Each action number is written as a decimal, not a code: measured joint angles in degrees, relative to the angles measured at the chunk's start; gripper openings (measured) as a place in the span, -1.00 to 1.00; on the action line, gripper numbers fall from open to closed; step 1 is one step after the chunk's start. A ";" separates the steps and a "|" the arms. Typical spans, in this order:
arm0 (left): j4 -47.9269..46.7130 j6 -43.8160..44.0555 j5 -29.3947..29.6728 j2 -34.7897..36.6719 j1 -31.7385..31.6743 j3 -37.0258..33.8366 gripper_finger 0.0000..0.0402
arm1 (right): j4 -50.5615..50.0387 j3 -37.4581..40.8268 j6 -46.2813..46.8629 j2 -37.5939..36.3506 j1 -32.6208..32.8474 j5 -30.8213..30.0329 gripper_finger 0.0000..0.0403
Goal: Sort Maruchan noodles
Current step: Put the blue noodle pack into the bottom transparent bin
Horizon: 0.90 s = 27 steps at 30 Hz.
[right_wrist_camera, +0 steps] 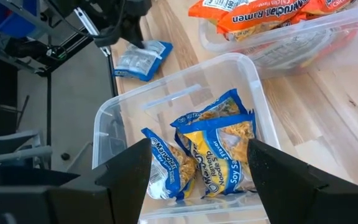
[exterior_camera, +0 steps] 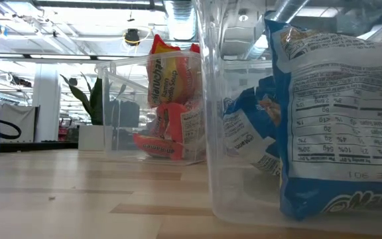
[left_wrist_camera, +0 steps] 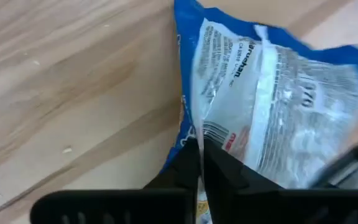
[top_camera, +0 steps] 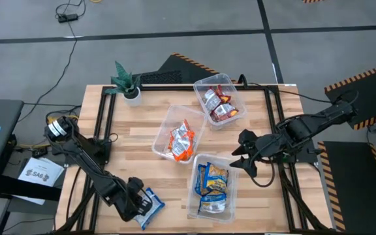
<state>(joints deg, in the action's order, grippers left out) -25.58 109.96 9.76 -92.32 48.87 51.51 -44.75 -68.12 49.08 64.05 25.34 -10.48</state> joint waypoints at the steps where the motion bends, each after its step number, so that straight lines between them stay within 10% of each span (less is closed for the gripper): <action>1: -0.24 -0.44 0.02 0.74 -0.08 0.00 -0.99 | -0.05 0.00 -0.01 0.00 0.00 0.00 0.42; 16: -13.42 -11.11 7.54 25.18 -1.23 0.00 -1.00 | -0.04 0.00 -0.07 0.00 0.00 -0.01 0.42; 27: -7.04 -15.40 3.95 20.79 -1.84 0.02 -0.56 | -0.04 0.00 -0.04 0.00 0.00 -0.02 0.42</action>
<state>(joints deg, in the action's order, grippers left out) -32.62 94.56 13.71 -71.52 47.03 51.53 -44.80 -68.12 49.04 64.05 25.34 -10.50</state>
